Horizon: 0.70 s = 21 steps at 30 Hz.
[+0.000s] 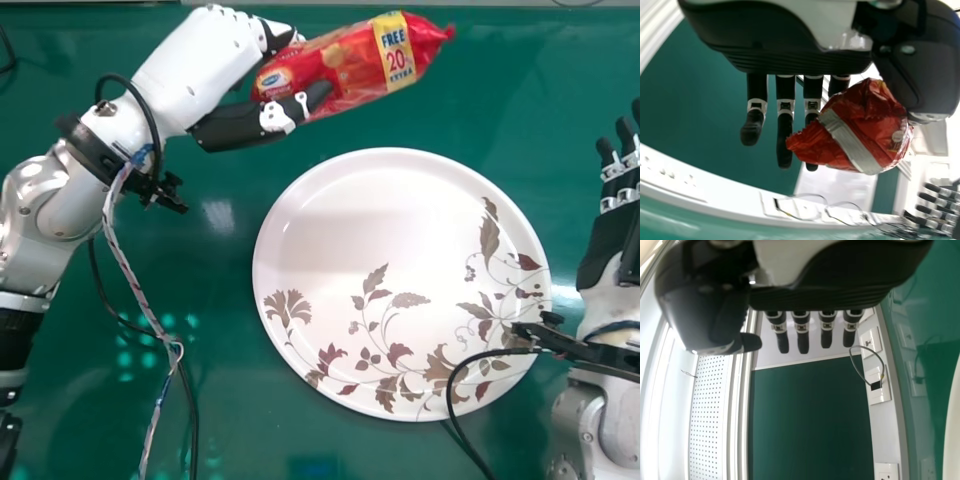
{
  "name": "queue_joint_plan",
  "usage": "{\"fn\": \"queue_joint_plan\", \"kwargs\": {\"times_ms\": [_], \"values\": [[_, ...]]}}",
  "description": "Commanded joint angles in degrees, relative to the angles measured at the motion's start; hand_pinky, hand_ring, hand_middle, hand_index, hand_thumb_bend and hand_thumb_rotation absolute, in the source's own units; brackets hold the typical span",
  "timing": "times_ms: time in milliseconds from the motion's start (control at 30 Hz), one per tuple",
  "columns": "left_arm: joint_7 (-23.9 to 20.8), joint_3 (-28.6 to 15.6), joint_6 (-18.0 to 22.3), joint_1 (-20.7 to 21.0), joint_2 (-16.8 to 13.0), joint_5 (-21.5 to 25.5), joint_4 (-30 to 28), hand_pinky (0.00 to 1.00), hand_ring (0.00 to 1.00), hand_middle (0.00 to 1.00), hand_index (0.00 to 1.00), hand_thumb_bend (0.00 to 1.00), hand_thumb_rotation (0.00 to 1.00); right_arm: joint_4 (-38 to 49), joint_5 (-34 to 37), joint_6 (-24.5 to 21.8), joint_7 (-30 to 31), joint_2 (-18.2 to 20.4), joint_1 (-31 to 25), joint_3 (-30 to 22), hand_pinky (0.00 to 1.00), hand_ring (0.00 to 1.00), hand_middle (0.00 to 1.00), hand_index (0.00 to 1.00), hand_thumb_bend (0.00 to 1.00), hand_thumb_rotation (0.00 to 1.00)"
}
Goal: Pick up biscuit and place it in the plate
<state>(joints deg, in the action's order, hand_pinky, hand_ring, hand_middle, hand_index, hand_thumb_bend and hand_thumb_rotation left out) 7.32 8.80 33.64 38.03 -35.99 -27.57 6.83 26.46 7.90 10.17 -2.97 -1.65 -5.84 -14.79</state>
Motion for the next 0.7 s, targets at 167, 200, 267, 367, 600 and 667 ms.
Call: {"fn": "queue_joint_plan", "kwargs": {"times_ms": [167, 200, 267, 367, 600, 667], "values": [[4.5, 2.1, 1.4, -4.0, 2.6, 2.6, -1.7, 0.27, 0.41, 0.47, 0.51, 0.49, 0.0, 1.2, -0.3, 0.3, -0.6, 0.6, -1.3, 0.1, 1.0, 1.0, 1.0, 1.0, 0.15, 0.43], [4.6, 2.4, 1.8, -4.3, 2.8, 2.0, -2.0, 0.31, 0.4, 0.46, 0.53, 0.49, 0.0, 1.1, -0.4, 0.3, -0.7, 0.6, -1.3, 0.1, 1.0, 1.0, 1.0, 1.0, 0.15, 0.43], [4.4, 2.7, 2.7, -5.0, 3.1, 0.9, -2.1, 0.34, 0.4, 0.47, 0.53, 0.49, 0.0, 1.2, -0.3, 0.4, -0.8, 0.7, -1.5, 0.1, 1.0, 1.0, 0.99, 1.0, 0.16, 0.42], [6.0, 3.3, 2.5, -6.2, 3.5, 2.0, -2.5, 0.32, 0.38, 0.48, 0.54, 0.49, 0.0, 1.4, -0.5, 0.5, -0.8, 0.8, -1.8, 0.2, 1.0, 1.0, 0.99, 1.0, 0.16, 0.42], [7.4, 5.8, 4.3, -7.6, 4.3, -0.3, -2.2, 0.35, 0.4, 0.48, 0.51, 0.49, 0.0, 1.9, -0.3, 0.4, -0.7, 1.1, -2.3, 0.5, 1.0, 1.0, 1.0, 1.0, 0.15, 0.41], [8.4, 6.7, 5.4, -7.6, 4.3, -0.2, -1.6, 0.36, 0.4, 0.49, 0.51, 0.5, 0.0, 1.9, -0.3, 0.5, -0.7, 1.2, -2.5, 0.5, 1.0, 1.0, 1.0, 1.0, 0.16, 0.4]]}}
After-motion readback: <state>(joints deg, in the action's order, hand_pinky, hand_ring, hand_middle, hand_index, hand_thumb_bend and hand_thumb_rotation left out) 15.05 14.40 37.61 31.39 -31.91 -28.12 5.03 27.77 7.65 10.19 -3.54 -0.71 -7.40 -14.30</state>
